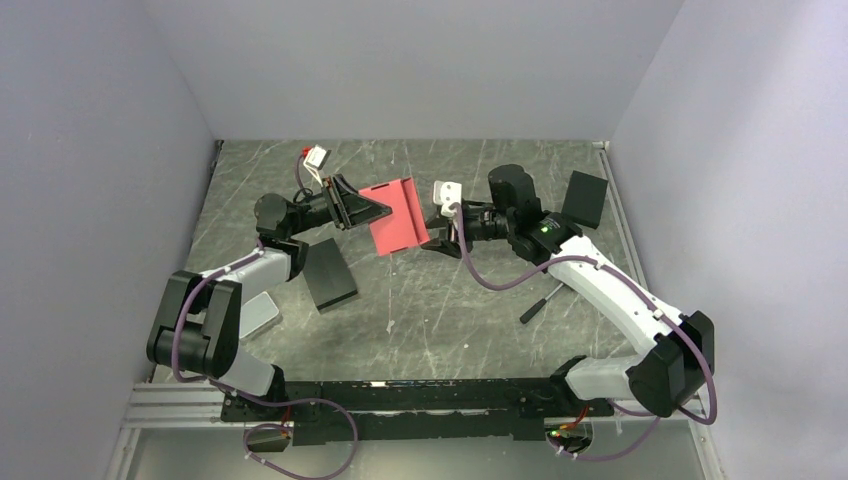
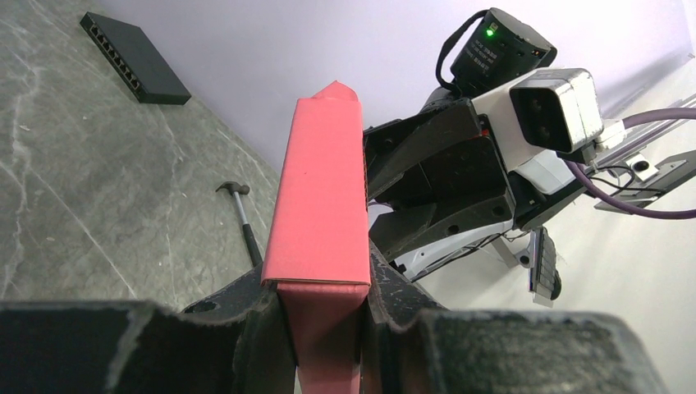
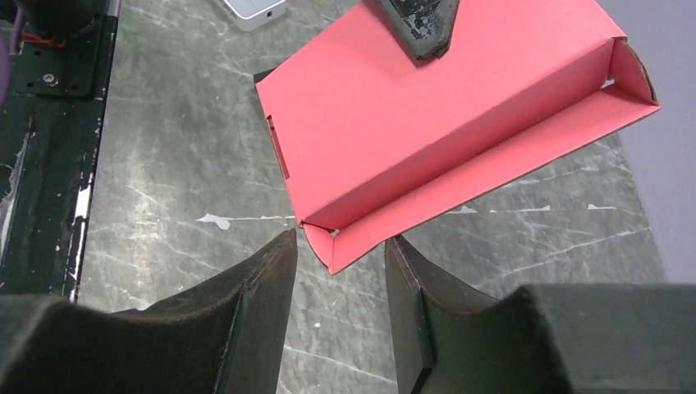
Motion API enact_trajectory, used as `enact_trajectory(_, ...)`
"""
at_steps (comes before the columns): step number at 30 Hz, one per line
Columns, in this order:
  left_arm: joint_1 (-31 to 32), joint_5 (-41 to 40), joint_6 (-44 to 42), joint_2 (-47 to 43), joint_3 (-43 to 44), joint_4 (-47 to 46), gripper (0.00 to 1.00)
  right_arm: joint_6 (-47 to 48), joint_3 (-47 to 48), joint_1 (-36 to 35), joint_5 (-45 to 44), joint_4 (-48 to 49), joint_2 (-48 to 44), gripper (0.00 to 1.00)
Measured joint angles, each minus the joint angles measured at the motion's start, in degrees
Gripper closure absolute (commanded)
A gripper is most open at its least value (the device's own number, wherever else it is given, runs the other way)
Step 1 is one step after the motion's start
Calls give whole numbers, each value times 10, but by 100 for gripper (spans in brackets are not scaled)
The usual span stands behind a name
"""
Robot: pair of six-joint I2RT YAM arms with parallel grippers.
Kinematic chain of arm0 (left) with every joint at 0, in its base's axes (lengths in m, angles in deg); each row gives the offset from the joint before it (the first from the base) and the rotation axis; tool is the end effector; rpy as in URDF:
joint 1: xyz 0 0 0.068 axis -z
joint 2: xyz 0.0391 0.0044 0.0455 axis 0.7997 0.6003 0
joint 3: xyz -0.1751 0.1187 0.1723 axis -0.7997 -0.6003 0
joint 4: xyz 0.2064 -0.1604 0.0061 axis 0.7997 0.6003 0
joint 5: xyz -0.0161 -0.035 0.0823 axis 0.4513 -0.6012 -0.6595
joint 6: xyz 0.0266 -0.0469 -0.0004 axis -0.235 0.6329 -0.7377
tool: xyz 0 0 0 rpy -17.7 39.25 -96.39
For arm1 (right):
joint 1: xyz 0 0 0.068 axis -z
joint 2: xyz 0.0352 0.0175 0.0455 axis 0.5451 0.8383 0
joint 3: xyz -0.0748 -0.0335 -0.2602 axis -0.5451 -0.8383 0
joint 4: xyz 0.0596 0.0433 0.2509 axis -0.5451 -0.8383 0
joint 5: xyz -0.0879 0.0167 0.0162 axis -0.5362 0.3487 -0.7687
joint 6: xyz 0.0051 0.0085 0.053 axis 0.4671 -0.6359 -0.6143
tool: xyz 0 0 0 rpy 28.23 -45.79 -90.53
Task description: Fold the paper box
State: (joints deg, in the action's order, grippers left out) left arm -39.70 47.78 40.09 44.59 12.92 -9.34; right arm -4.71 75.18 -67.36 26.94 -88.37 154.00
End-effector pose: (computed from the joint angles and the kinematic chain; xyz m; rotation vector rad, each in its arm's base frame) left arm 0.2838 -0.0990 0.2905 0.3477 1.5586 -1.7886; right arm 0.2227 0.1814 0.3443 -1.4610 1.3480 0.7763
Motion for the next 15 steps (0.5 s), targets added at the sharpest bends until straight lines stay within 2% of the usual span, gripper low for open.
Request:
enact_trajectory(7,0,1,-2,-1,0,5,100,-11,5,-3,-2,-9,0,51)
enact_trajectory(15,0,3,-2,-1,0,5,100,-47,5,-3,14,-7,2,41)
